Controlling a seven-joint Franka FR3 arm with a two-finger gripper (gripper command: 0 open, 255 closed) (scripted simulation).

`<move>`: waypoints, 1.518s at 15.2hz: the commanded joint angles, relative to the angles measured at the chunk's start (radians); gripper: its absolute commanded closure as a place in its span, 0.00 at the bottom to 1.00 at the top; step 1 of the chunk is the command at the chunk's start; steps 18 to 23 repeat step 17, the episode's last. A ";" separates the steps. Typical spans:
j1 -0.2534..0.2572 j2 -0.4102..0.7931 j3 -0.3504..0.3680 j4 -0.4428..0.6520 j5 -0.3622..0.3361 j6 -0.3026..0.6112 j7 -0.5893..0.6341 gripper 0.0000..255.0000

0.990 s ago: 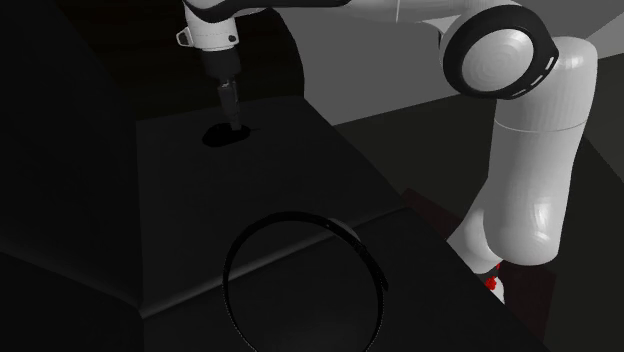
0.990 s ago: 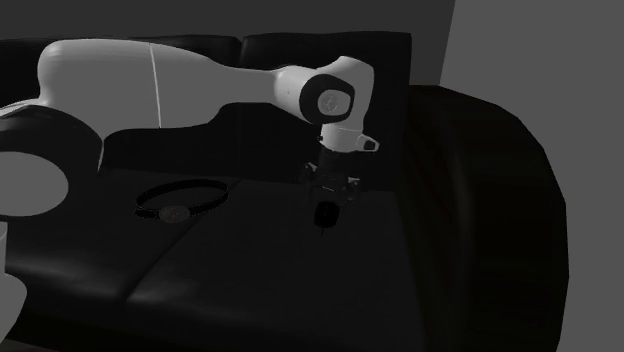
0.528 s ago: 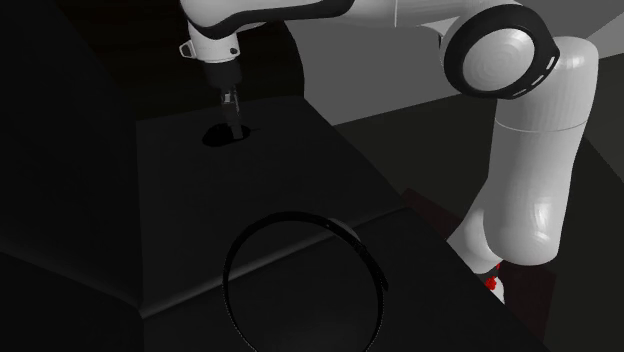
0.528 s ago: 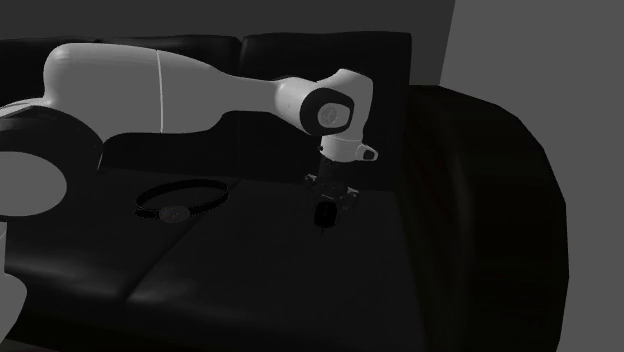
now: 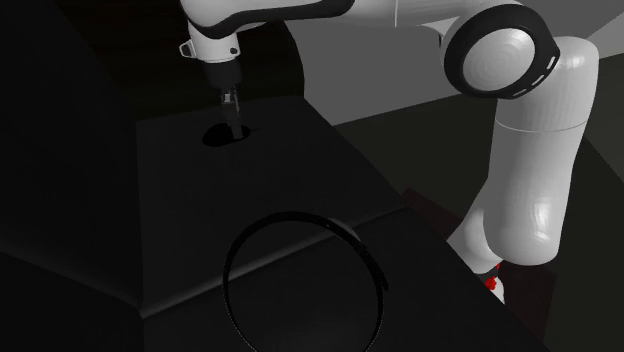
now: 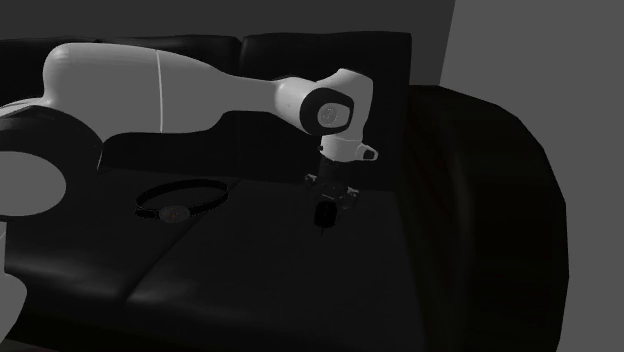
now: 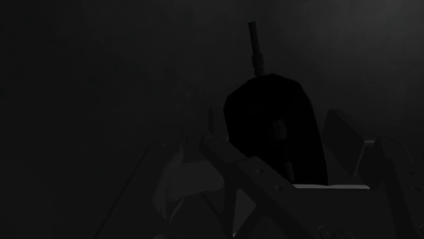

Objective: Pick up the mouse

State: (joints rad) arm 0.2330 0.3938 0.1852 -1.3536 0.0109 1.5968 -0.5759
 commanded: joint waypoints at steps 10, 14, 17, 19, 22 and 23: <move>0.008 0.027 0.001 0.174 -0.004 -0.149 0.009 1.00; 0.014 0.050 0.002 0.265 -0.007 -0.216 0.014 1.00; 0.016 0.059 0.002 0.294 -0.009 -0.236 0.016 1.00; 0.016 0.059 0.002 0.294 -0.009 -0.236 0.016 1.00; 0.016 0.059 0.002 0.294 -0.009 -0.236 0.016 1.00; 0.016 0.059 0.002 0.294 -0.009 -0.236 0.016 1.00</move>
